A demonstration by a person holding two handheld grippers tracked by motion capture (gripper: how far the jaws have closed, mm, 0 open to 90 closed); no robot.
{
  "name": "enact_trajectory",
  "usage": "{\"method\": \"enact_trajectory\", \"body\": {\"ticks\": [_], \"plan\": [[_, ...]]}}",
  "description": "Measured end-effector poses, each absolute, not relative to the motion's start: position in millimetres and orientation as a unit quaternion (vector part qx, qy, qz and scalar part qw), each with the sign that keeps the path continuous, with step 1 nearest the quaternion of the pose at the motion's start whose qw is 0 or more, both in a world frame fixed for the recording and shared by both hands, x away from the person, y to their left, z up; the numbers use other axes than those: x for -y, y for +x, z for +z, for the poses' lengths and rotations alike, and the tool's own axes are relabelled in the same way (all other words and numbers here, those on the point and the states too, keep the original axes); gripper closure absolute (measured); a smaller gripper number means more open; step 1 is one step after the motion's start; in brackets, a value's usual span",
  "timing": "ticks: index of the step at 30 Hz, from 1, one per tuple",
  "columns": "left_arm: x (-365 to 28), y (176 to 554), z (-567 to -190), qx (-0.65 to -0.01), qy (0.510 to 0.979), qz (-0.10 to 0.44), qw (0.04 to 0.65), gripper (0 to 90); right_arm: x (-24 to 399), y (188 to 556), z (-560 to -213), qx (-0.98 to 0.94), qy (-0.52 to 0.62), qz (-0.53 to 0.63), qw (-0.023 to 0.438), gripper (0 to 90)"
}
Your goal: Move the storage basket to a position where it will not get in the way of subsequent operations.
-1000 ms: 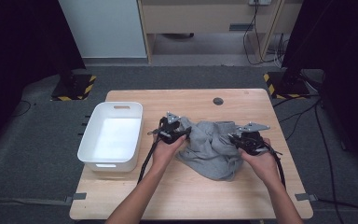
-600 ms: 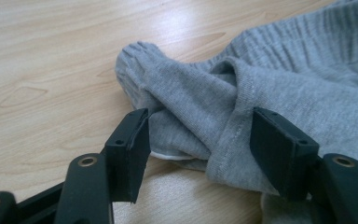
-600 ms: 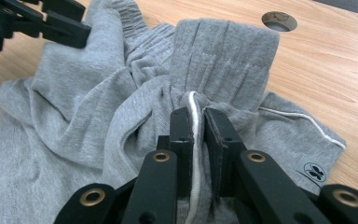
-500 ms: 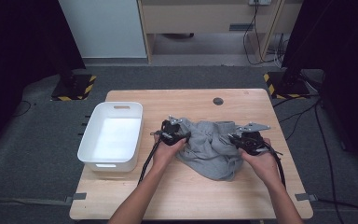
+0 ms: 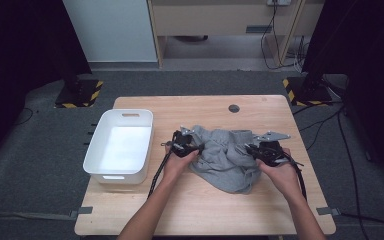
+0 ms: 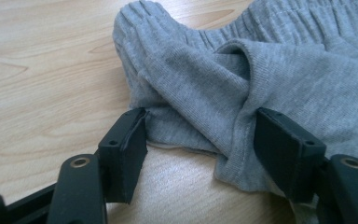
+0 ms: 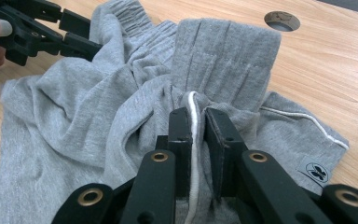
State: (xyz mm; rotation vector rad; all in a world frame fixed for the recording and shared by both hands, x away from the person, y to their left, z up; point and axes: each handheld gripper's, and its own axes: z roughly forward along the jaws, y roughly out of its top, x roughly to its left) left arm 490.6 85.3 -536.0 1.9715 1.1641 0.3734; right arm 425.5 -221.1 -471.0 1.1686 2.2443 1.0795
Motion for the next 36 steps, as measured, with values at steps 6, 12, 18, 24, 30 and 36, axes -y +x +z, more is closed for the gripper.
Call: {"method": "enact_trajectory", "body": {"ticks": [6,12,18,24,30,36], "plan": [[-82.3,488.9,-536.1,-0.436,0.789,0.126,0.413,56.5,220.0,425.3,-471.9,-0.8,0.417,0.386,0.192,80.8],[-81.2,486.9,-535.9,-0.437,0.788,0.125,0.415,75.5,219.2,425.4,-472.2,-0.8,0.415,0.387,0.193,81.0],[-84.7,484.4,-524.4,-0.435,0.785,0.154,0.413,80.8,220.6,426.0,-466.1,-0.797,0.407,0.394,0.211,85.9],[-87.8,475.9,-490.9,-0.407,0.785,0.186,0.428,81.2,222.9,429.3,-451.0,-0.788,0.403,0.409,0.224,86.4],[-90.6,467.6,-461.8,-0.382,0.79,0.207,0.432,81.5,227.9,429.7,-434.7,-0.782,0.4,0.418,0.232,86.5],[-102.5,464.5,-437.8,-0.377,0.782,0.216,0.447,81.7,240.3,432.6,-423.5,-0.767,0.407,0.435,0.238,86.5]]}}
